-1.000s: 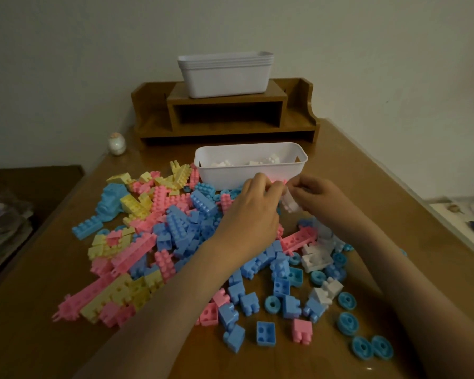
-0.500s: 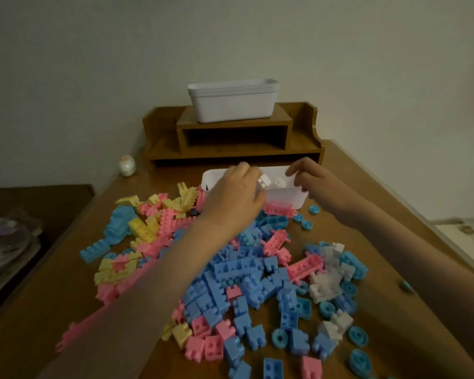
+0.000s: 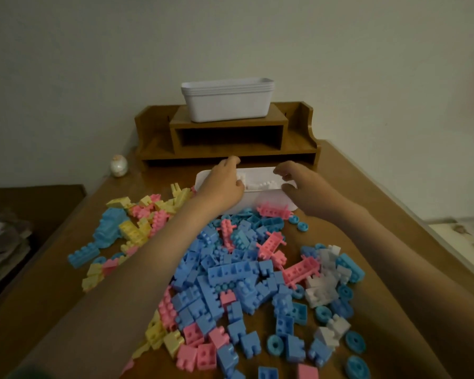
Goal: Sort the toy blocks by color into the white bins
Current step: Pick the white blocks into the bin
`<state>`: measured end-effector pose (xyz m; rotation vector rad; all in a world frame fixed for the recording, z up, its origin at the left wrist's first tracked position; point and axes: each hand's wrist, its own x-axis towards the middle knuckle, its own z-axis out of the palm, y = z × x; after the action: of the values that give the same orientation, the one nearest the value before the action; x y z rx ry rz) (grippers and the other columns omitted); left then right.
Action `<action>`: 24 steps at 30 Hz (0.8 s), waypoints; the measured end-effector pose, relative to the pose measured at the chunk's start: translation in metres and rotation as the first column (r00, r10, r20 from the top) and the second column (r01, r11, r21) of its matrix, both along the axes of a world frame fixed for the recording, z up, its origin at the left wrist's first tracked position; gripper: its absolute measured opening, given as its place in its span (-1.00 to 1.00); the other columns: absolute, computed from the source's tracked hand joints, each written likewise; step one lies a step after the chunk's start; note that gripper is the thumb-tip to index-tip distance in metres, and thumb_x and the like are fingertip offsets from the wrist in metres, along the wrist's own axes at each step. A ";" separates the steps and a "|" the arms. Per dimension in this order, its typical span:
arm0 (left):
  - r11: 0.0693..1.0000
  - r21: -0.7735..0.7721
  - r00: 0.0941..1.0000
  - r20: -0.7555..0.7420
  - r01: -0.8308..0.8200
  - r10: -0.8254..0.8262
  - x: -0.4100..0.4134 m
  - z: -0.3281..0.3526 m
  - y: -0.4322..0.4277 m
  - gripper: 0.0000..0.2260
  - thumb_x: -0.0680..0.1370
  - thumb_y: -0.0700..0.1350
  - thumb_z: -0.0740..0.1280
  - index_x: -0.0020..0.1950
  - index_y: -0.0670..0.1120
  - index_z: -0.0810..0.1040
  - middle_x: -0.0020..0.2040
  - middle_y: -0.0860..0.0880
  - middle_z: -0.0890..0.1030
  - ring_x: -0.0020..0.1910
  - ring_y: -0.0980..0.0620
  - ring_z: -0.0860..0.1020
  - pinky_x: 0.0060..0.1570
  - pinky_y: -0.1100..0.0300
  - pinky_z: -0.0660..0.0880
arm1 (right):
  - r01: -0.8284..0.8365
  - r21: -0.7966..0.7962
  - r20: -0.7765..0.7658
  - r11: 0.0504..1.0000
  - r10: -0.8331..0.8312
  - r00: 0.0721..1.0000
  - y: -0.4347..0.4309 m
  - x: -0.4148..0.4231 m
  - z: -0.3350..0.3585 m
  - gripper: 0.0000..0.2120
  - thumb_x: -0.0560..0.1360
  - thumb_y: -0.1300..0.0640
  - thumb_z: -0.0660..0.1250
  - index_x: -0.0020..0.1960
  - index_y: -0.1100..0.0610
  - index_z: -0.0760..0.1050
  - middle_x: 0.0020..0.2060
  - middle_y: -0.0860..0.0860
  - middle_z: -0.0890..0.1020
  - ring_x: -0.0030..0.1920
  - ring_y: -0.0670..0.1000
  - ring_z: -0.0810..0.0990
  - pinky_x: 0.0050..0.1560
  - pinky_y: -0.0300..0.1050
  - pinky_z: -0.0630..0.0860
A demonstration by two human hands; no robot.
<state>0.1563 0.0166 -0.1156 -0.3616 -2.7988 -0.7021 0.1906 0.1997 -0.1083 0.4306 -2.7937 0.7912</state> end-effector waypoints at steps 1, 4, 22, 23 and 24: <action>1.000 0.024 0.999 -0.047 0.008 -0.007 0.008 0.001 0.003 -0.63 0.57 -0.23 0.19 0.39 -0.09 0.32 0.40 -0.06 0.34 0.34 -0.04 0.35 0.24 0.12 0.34 | -0.005 0.020 -0.009 1.000 0.005 1.000 0.005 0.007 0.003 -0.67 0.51 0.39 0.13 0.13 0.06 0.43 0.15 0.03 0.49 0.17 -0.01 0.47 0.10 -0.20 0.41; 0.986 0.117 0.991 -0.074 0.118 -0.110 0.051 0.005 0.022 -0.65 0.54 -0.31 0.19 0.28 -0.03 0.44 0.33 0.00 0.40 0.30 0.03 0.38 0.19 0.21 0.35 | 0.013 0.063 0.042 0.998 -0.016 0.999 0.025 0.031 0.008 -0.61 0.41 0.49 0.07 -0.08 0.04 0.45 -0.02 -0.01 0.52 0.04 -0.02 0.49 -0.04 -0.23 0.35; 0.823 -0.454 0.909 -0.063 0.342 -0.412 0.143 -0.029 0.045 -0.78 0.56 -0.14 0.23 0.20 0.01 0.43 0.35 0.01 0.32 0.37 0.00 0.26 0.37 -0.09 -0.12 | 0.071 0.169 0.429 0.983 -0.138 0.893 0.060 0.103 -0.021 -0.84 0.55 0.03 0.26 0.12 -0.01 0.40 0.04 -0.03 0.53 0.01 -0.04 0.51 -0.05 -0.23 0.46; 0.819 -0.457 0.907 -0.061 0.346 -0.417 0.143 -0.028 0.045 -0.76 0.55 -0.15 0.23 0.22 0.01 0.43 0.36 0.01 0.32 0.37 0.01 0.24 0.38 -0.10 -0.13 | 0.072 0.155 0.427 0.985 -0.133 0.895 0.059 0.104 -0.020 -0.85 0.55 0.04 0.26 0.11 -0.02 0.40 0.03 -0.03 0.53 0.00 -0.05 0.51 -0.07 -0.25 0.44; 0.815 -0.456 0.903 -0.052 0.359 -0.427 0.144 -0.027 0.046 -0.74 0.55 -0.13 0.23 0.24 0.01 0.43 0.35 0.02 0.32 0.37 0.02 0.24 0.38 -0.11 -0.13 | 0.069 0.152 0.421 0.986 -0.127 0.898 0.058 0.105 -0.019 -0.85 0.55 0.04 0.26 0.11 -0.01 0.41 0.03 -0.04 0.53 0.00 -0.05 0.51 -0.07 -0.25 0.43</action>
<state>0.3001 0.0627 -0.1421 -1.0582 -2.7300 -0.0852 0.2954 0.2574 -0.1275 0.1413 -3.2619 0.7555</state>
